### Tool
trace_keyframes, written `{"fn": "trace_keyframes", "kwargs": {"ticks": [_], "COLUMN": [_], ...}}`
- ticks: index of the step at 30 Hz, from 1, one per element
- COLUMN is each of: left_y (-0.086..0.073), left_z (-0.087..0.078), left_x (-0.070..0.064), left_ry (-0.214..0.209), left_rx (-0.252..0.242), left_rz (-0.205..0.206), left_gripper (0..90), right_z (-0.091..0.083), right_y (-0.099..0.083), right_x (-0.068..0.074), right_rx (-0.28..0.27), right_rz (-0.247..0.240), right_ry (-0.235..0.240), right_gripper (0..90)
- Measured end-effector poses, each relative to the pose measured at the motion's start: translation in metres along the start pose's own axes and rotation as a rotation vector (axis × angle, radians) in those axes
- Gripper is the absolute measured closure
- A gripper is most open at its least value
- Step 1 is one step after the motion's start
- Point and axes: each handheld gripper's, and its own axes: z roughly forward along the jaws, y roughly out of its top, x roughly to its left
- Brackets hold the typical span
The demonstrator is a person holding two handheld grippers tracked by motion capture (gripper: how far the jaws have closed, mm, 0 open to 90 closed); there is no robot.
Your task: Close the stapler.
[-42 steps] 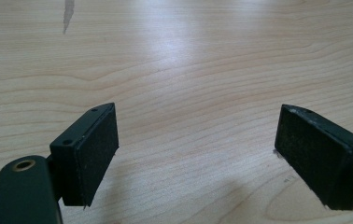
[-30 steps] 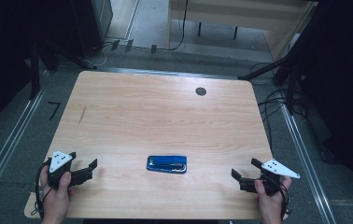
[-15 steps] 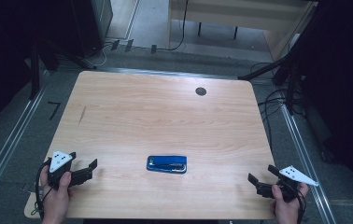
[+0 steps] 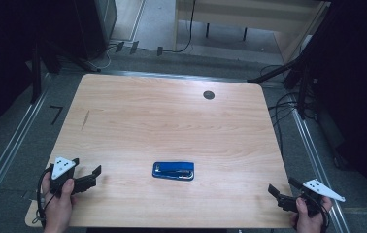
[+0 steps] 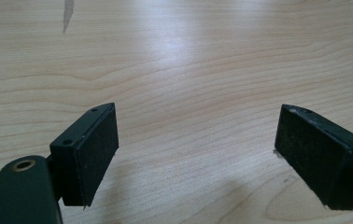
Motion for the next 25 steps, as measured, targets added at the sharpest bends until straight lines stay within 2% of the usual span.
{"fn": "trace_keyframes", "kwargs": {"ticks": [6,25], "left_y": [0.0000,-0.0001], "left_z": [0.0000,-0.0001], "left_x": [0.0000,0.0008], "left_ry": [0.000,-0.006], "left_rx": [0.001,-0.002], "left_rz": [0.000,-0.011], "left_gripper": [14.0,14.0], "right_z": [0.0033,0.0053], "right_y": [0.0007,0.0014], "right_x": [0.0036,0.0027], "right_rx": [0.017,0.040], "right_rz": [-0.026,-0.017], "right_ry": [-0.002,0.007], "right_gripper": [0.0,0.0]}}
